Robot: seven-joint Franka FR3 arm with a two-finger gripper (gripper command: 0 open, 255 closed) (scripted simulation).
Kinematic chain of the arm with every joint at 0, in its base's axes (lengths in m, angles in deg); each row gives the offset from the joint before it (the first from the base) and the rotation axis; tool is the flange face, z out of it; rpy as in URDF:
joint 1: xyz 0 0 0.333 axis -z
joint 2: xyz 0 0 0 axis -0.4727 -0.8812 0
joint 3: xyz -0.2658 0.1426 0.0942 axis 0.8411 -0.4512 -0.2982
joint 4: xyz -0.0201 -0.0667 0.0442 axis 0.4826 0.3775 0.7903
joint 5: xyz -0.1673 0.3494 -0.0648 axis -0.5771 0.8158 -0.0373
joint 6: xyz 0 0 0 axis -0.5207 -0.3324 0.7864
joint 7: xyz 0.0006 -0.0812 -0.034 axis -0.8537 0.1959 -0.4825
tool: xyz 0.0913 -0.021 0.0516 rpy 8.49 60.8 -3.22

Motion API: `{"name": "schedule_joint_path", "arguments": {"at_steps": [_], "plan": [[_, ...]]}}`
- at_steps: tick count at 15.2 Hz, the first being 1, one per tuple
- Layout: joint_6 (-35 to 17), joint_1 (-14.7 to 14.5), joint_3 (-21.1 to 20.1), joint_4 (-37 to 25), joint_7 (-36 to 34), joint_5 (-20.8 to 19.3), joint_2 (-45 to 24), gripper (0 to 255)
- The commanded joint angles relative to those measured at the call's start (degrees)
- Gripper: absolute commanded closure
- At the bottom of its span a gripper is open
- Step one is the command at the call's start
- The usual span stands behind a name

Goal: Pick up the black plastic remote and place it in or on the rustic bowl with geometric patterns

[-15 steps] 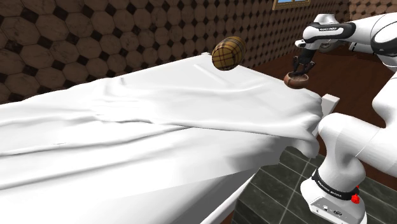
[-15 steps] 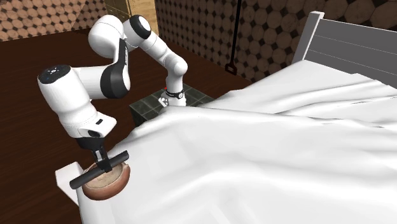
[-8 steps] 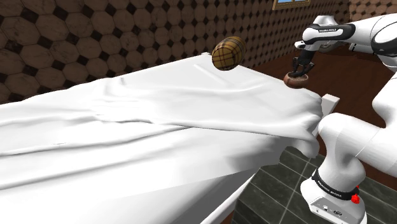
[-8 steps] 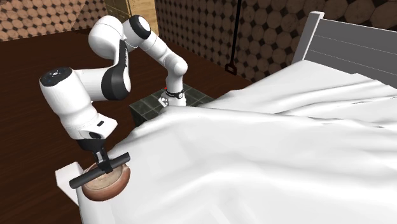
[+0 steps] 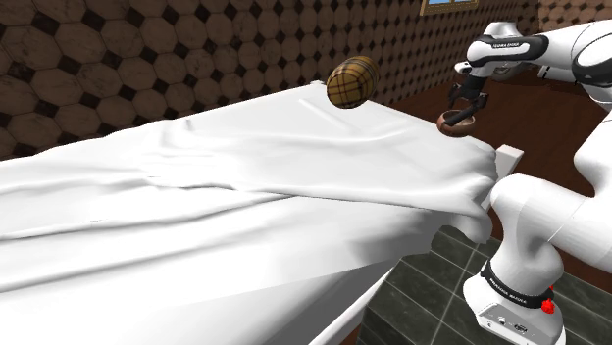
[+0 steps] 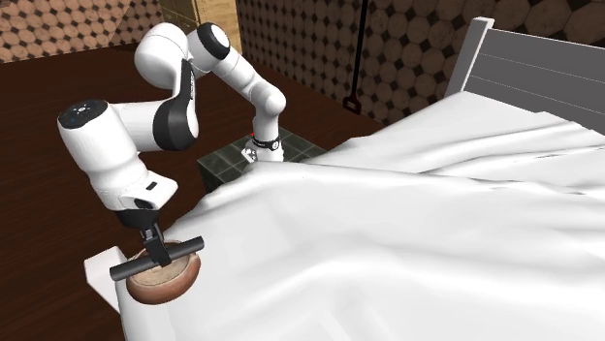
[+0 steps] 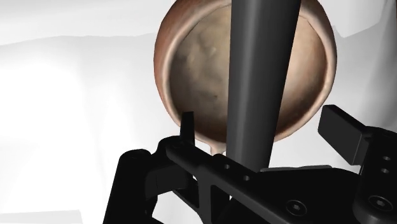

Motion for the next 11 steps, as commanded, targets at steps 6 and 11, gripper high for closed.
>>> {"name": "schedule_joint_path", "arguments": {"at_steps": [6,11], "plan": [[5.14,-0.27,-1.15,-4.19,1.14,1.59,-1.77,0],[5.14,-0.27,-1.15,-4.2,1.14,1.58,-1.77,0]]}}
